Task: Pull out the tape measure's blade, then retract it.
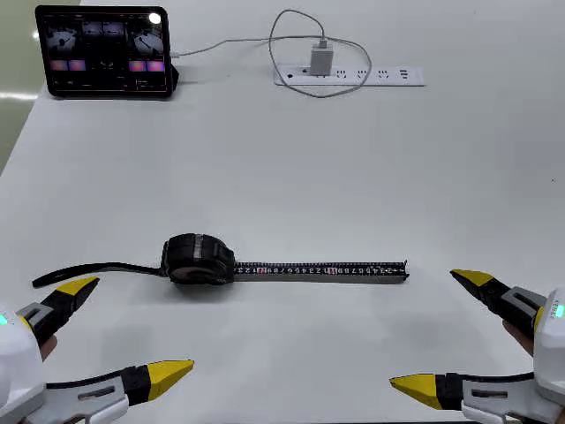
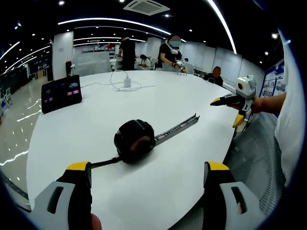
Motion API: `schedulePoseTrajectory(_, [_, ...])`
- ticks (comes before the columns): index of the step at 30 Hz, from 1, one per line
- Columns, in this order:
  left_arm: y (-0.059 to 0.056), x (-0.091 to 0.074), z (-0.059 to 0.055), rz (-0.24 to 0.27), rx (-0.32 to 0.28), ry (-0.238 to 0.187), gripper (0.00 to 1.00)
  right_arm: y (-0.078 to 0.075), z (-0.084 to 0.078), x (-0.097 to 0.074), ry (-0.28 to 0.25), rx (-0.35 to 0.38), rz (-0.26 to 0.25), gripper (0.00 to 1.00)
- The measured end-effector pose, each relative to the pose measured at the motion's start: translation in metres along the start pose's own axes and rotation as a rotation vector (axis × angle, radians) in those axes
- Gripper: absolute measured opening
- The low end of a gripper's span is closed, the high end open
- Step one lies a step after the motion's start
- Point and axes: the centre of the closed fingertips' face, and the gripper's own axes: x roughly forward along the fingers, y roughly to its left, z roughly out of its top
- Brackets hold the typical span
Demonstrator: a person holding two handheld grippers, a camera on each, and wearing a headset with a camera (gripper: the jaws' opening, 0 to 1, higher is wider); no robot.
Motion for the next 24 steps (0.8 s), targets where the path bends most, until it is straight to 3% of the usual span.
schedulePoseTrajectory(9, [0.003,0.019,0.009,0.005,-0.015,-0.013,0.95,-0.006,0.002,0.002,0.0,-0.008,-0.001,0.93])
schedulePoseTrajectory(24, [0.006,0.045,0.012,0.027,-0.072,-0.024,0.94,-0.01,0.005,0.003,0.0,-0.015,-0.002,0.92])
